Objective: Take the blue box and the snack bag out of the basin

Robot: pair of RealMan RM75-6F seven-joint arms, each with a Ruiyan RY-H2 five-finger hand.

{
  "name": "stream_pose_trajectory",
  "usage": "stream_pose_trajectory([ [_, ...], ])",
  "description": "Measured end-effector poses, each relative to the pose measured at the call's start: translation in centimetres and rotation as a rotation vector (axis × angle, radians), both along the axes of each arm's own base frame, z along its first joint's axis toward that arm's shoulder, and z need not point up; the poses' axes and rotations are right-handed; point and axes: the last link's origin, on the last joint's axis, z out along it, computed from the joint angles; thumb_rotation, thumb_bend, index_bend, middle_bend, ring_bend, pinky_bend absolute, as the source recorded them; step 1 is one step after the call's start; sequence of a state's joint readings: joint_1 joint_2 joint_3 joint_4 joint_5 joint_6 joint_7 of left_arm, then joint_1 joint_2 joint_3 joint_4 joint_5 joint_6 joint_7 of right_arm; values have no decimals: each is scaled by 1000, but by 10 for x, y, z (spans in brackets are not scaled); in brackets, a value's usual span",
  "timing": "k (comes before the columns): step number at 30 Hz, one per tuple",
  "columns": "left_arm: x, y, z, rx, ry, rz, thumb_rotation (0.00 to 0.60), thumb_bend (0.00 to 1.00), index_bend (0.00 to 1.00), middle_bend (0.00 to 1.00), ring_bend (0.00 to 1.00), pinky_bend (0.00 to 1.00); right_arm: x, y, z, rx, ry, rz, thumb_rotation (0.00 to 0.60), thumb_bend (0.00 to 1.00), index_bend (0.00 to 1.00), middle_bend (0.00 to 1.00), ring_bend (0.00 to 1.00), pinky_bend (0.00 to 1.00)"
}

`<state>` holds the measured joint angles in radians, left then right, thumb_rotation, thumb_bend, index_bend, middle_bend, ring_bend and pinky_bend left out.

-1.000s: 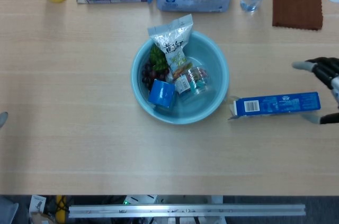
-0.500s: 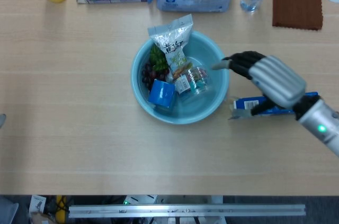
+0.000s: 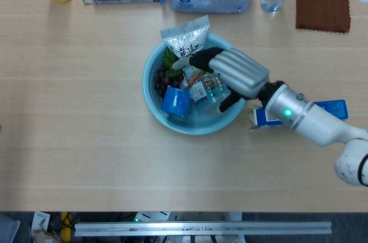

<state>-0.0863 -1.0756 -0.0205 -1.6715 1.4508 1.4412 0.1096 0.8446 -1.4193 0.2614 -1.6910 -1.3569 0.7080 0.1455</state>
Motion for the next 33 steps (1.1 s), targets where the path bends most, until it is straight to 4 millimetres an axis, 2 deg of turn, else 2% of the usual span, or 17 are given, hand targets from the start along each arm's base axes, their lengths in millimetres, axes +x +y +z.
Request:
stream_pose_trajectory([
  [8,-3,-2,4,18,1,19,600,193,18,101,68,55,28,-10,-26,50,55,67,600,0,235,263,223,233],
  [13,-3,-3,7,27,2,24,600,193,18,101,68,55,38,-15,-39,74,81,82,600,0,235,266,224,233],
  [16,-2,-4,8,31,3,25,600,193,18,101,68,55,40,-15,-45,98,86,78,600,1,248,305,254,259],
  [19,-2,-5,10,36,0,27,600,194,18,101,68,55,39,-15,-49,110,80,70,600,67,408,417,379,392],
  [23,-2,-5,9,33,0,27,600,193,18,101,68,55,37,-16,-52,94,67,69,600,231,629,586,552,613],
  [27,-2,-4,7,27,-2,26,600,193,18,101,68,55,34,-18,-53,67,41,62,600,272,707,645,657,734],
  [33,-2,-2,5,22,-1,26,600,193,18,101,68,55,29,-22,-47,41,3,40,600,276,722,659,691,771],
])
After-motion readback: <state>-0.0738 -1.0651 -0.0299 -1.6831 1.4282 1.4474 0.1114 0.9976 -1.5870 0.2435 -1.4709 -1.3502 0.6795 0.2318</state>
